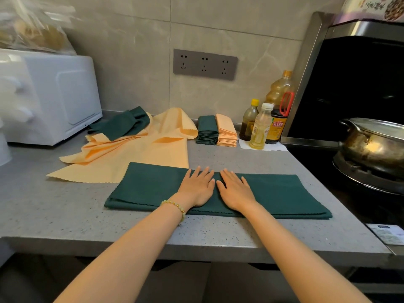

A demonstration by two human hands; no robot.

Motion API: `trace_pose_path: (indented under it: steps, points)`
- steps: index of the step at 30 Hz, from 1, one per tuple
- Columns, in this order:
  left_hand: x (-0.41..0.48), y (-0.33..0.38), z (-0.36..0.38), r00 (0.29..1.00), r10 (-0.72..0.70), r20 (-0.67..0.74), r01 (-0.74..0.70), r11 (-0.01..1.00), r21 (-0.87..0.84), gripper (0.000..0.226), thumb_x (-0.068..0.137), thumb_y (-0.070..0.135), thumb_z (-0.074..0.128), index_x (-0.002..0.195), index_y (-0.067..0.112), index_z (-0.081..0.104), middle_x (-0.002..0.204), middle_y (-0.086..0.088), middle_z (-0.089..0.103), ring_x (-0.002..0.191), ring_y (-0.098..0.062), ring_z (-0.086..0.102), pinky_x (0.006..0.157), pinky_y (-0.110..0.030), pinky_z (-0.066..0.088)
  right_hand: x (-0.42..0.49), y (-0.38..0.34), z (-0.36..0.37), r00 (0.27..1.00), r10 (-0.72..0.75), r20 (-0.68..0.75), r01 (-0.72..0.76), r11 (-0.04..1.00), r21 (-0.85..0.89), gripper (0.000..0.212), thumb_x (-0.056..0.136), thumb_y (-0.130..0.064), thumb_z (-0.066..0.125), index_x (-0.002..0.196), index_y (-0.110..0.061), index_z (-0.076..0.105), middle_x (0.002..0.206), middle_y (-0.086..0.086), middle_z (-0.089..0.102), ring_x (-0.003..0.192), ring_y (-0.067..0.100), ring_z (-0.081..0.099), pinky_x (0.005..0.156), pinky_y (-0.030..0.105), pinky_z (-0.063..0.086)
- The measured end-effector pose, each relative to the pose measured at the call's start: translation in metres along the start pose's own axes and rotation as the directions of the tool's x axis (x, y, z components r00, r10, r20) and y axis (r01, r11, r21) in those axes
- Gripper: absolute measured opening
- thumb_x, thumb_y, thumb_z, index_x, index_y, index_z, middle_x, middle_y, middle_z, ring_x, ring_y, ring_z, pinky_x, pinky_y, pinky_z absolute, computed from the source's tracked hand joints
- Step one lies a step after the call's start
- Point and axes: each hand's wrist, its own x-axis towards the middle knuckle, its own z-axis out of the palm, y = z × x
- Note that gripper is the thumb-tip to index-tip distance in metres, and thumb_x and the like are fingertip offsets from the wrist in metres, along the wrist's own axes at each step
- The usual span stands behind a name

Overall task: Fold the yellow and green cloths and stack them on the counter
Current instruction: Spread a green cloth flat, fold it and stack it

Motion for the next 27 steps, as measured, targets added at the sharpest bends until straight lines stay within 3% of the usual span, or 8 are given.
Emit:
trace_pose_path:
  steps: [19,24,27]
  points:
    - [-0.054,-0.112,-0.021,0.933,-0.356,-0.045,0.356,0.934,0.001,0.052,0.102,0.046,0.01,0.153,0.034,0.006,0.161,0.005,-0.004,0.147,-0.029,-0.007,0.116,-0.055,-0.004,0.001,0.0,-0.001,0.999,0.005,0.035,-0.002,0.997,-0.071,0.056,0.102,-0.043,0.017,0.152,-0.019,0.009,0.159,-0.003,0.004,0.146,0.012,0.004,0.118,0.036,0.003]
    - [-0.056,-0.107,-0.024,0.935,-0.354,-0.027,0.355,0.932,0.077,0.056,0.1,0.049,0.008,0.153,0.032,0.001,0.161,0.003,-0.006,0.147,-0.03,-0.009,0.114,-0.057,-0.01,-0.007,-0.005,-0.012,0.999,-0.031,0.032,0.03,0.999,0.025,0.056,0.102,-0.041,0.024,0.152,-0.018,0.012,0.159,-0.001,0.006,0.146,0.013,0.006,0.118,0.036,0.003]
    - [-0.053,-0.095,-0.027,0.976,-0.208,-0.071,0.215,0.971,0.101,0.054,0.102,0.044,0.009,0.153,0.028,0.003,0.161,0.003,-0.005,0.147,-0.023,-0.011,0.115,-0.052,-0.013,-0.031,-0.02,-0.019,0.988,-0.154,-0.016,0.155,0.985,0.078,0.053,0.102,-0.04,0.028,0.151,-0.021,0.019,0.158,-0.004,0.012,0.145,0.01,0.009,0.119,0.033,0.003]
